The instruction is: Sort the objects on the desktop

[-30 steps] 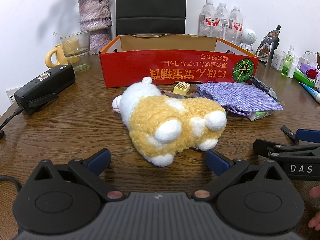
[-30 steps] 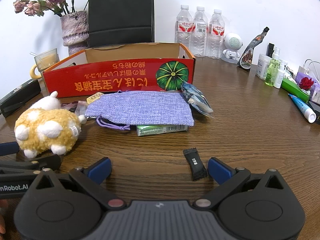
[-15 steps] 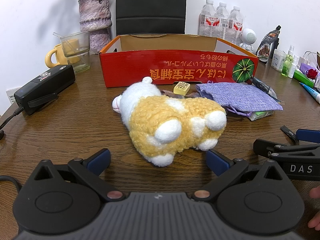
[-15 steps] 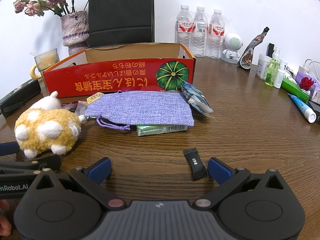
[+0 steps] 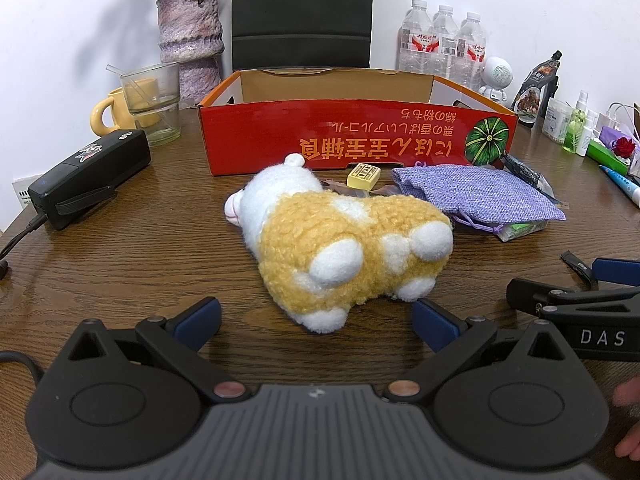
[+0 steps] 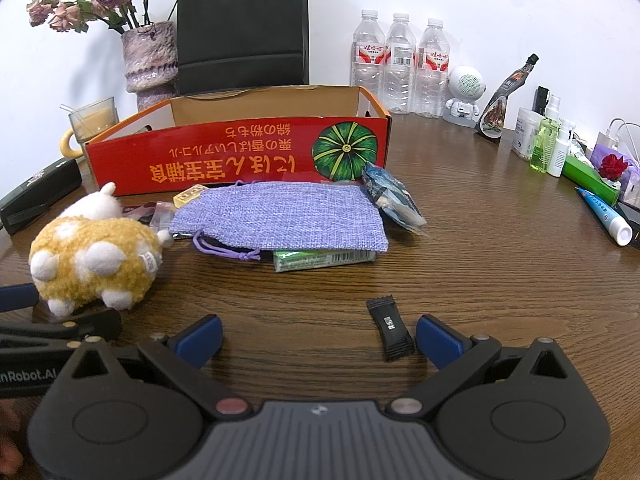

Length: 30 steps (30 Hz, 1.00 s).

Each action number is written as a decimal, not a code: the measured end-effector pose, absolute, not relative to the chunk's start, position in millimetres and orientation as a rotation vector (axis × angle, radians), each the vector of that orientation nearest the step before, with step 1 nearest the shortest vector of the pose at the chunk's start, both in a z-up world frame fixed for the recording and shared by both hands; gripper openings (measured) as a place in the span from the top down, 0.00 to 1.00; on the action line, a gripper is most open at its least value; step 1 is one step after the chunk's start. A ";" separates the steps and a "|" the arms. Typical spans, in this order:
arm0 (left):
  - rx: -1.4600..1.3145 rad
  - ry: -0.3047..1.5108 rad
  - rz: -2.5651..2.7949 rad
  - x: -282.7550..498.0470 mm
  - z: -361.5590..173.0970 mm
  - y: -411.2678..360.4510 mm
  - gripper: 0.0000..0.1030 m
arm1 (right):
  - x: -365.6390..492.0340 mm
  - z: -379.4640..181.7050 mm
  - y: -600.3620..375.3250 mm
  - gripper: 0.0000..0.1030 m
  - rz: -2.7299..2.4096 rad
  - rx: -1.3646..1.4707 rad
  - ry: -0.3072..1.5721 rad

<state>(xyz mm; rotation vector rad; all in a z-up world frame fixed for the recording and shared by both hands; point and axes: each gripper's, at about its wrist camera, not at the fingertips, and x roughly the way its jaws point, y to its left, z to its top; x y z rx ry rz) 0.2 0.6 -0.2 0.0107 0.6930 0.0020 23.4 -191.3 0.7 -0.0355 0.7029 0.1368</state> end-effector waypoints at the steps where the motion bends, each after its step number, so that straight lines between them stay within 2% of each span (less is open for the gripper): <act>1: 0.011 0.693 0.002 0.3 -0.3 0.8 0.00 | 23.5 0.8 -191.8 0.00 0.137 -0.035 0.703; 9: 0.011 0.691 -0.007 -0.2 -0.1 1.2 0.00 | 23.1 1.1 -192.1 0.00 0.144 -0.036 0.701; 12: 0.006 0.676 -0.088 -8.0 4.9 2.7 0.00 | 21.0 9.0 -200.2 0.04 0.182 -0.018 0.681; 17: -0.115 0.545 -0.206 -20.1 42.6 20.0 0.00 | 27.1 39.0 -224.2 0.05 0.230 0.060 0.618; 20: -0.135 0.540 -0.116 3.1 56.7 26.8 0.00 | 49.6 51.4 -230.3 0.06 0.217 0.051 0.609; 21: -0.154 0.558 -0.082 14.4 57.9 29.8 0.00 | 60.1 51.5 -231.1 0.08 0.207 0.046 0.621; 23: -0.221 0.620 -0.055 36.5 54.5 38.8 0.00 | 81.1 46.4 -234.3 0.30 0.203 0.054 0.678; 26: -0.259 0.689 -0.020 57.5 48.0 46.2 0.00 | 93.5 40.3 -246.5 0.35 0.202 0.094 0.723; 28: -0.215 0.699 -0.009 60.6 43.9 43.4 0.04 | 90.0 38.1 -253.0 0.35 0.206 0.096 0.737; 30: -0.182 0.717 -0.015 61.0 39.2 41.2 0.35 | 77.9 33.8 -253.5 0.35 0.215 0.037 0.736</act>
